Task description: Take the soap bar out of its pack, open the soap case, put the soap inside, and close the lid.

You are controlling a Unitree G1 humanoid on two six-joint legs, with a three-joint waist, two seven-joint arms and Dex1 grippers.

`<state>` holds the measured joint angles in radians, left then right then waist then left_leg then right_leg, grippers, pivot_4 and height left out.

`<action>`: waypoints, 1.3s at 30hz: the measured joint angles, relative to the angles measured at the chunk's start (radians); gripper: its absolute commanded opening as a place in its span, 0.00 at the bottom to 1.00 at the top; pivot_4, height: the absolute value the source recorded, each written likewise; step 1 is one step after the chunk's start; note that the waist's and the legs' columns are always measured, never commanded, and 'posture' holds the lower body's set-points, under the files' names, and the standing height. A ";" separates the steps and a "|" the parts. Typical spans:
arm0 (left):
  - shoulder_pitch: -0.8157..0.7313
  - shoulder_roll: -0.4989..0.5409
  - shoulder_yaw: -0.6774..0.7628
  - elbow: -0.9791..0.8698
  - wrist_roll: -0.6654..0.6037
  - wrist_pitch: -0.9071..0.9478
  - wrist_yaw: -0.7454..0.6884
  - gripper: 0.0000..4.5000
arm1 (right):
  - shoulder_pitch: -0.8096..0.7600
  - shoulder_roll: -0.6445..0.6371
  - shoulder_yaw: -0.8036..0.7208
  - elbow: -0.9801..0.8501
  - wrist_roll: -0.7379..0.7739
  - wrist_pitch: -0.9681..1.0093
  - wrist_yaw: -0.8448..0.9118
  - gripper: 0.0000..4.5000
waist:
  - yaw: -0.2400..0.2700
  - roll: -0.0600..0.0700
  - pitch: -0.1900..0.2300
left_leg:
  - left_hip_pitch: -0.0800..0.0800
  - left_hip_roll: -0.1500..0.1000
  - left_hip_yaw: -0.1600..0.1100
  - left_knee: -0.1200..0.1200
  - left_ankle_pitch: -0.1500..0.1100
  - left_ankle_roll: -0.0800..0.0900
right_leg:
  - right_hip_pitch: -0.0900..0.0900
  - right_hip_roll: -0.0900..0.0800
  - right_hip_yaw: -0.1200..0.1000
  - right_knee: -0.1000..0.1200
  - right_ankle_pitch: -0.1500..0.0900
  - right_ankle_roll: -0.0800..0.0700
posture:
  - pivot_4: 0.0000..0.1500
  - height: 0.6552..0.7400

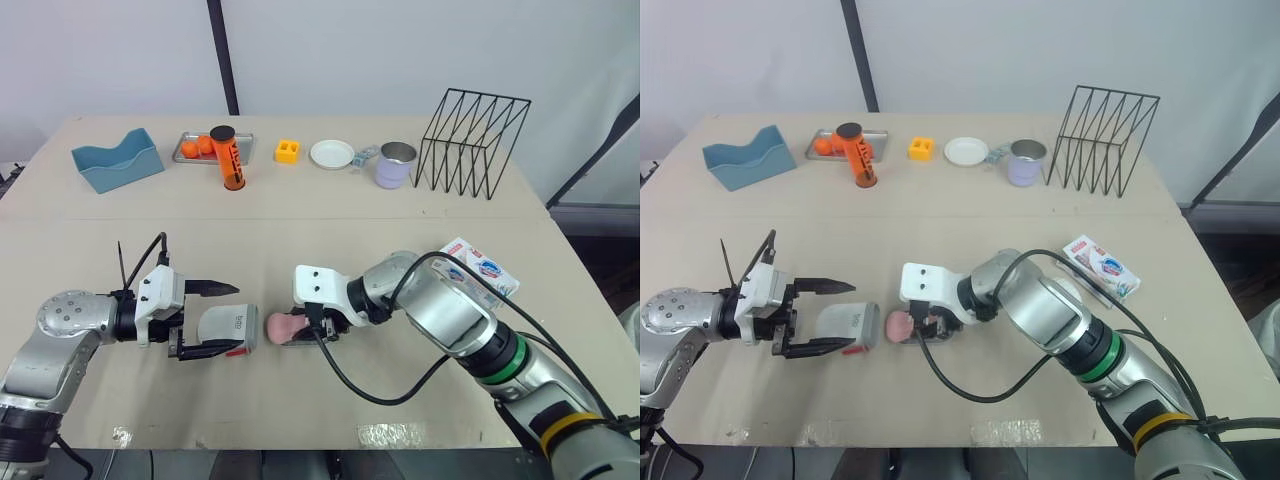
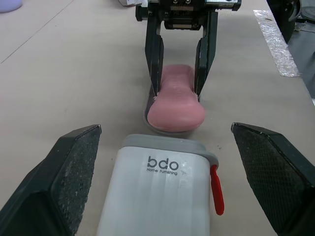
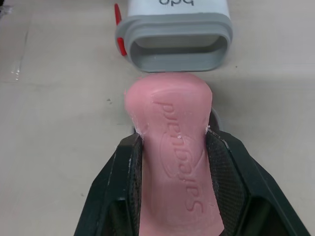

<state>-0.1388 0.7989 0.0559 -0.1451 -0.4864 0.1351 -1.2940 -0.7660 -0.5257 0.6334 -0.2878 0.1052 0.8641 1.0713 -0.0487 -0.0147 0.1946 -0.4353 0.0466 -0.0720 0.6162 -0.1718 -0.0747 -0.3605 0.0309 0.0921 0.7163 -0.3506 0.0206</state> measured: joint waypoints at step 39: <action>0.016 -0.008 -0.003 -0.022 -0.002 0.025 0.027 1.00 | 0.001 -0.033 0.026 0.006 0.004 0.017 0.043 0.98 | 0.000 -0.001 0.000 | -0.003 0.000 0.000 0.000 0.001 -0.001 | -0.004 0.000 -0.001 0.001 0.001 -0.001 | 1.00 1.00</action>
<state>-0.1228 0.7908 0.0529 -0.1673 -0.4880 0.1603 -1.2671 -0.7652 -0.5590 0.6592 -0.2819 0.1095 0.8812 1.1142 -0.0486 -0.0153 0.1942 -0.4381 0.0469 -0.0723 0.6163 -0.1712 -0.0758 -0.3641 0.0307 0.0906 0.7172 -0.3500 0.0196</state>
